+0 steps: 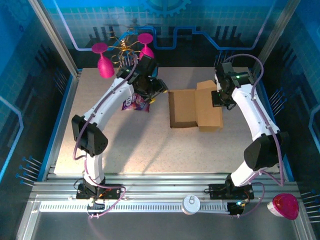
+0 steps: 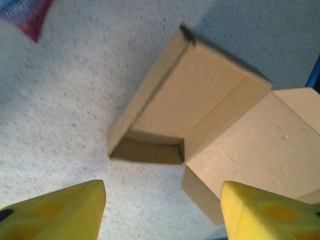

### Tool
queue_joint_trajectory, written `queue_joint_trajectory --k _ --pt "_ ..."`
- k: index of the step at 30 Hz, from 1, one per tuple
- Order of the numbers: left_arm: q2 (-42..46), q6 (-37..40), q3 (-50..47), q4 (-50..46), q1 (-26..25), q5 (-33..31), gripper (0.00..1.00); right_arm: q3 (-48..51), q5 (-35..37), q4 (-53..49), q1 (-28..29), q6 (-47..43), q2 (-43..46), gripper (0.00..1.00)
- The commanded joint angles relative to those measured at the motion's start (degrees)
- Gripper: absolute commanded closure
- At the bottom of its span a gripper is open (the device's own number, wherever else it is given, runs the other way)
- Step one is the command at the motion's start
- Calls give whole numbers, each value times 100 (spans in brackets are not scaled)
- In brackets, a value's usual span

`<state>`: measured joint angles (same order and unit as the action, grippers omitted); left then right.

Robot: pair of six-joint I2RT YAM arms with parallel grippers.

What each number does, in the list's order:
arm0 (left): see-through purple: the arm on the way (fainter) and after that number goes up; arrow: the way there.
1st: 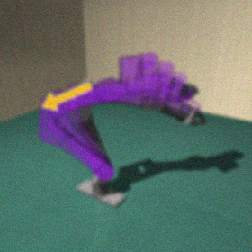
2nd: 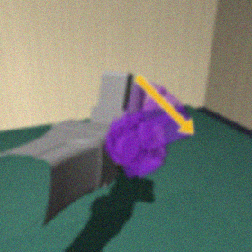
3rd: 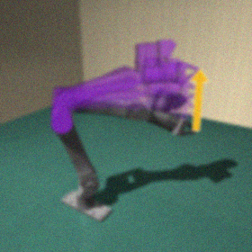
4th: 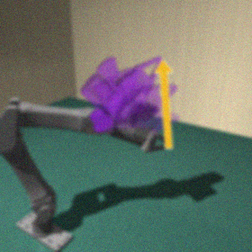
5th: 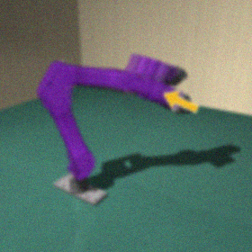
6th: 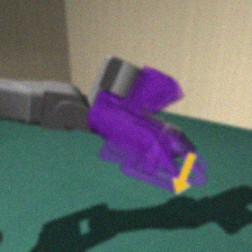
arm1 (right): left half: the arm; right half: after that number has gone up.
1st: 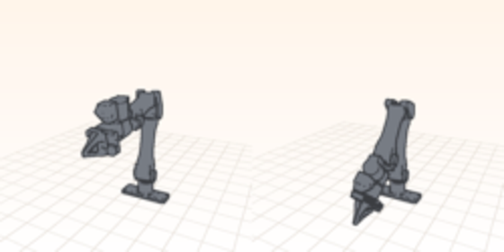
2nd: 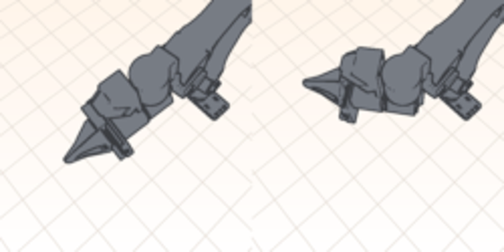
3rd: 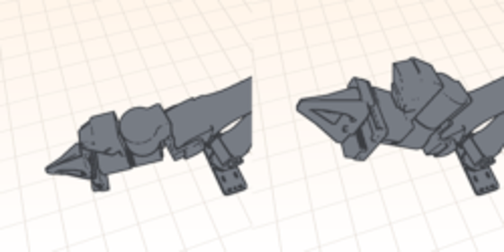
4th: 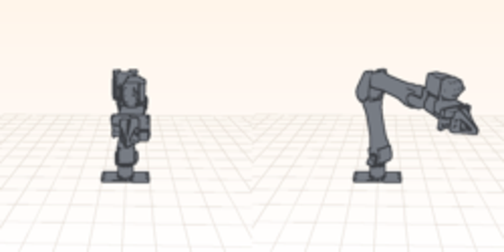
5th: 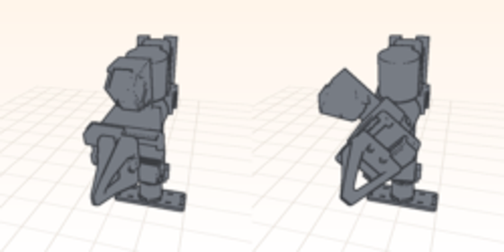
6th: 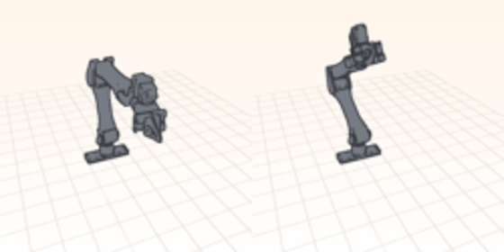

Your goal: Fold the paper box

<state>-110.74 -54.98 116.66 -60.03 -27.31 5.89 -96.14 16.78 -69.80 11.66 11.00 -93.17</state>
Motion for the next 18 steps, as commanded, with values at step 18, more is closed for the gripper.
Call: queue_joint_trajectory --k 18 --pt "1625 5449 -3758 5059 209 1201 46 -563 2473 808 2143 -2530 -887 100"
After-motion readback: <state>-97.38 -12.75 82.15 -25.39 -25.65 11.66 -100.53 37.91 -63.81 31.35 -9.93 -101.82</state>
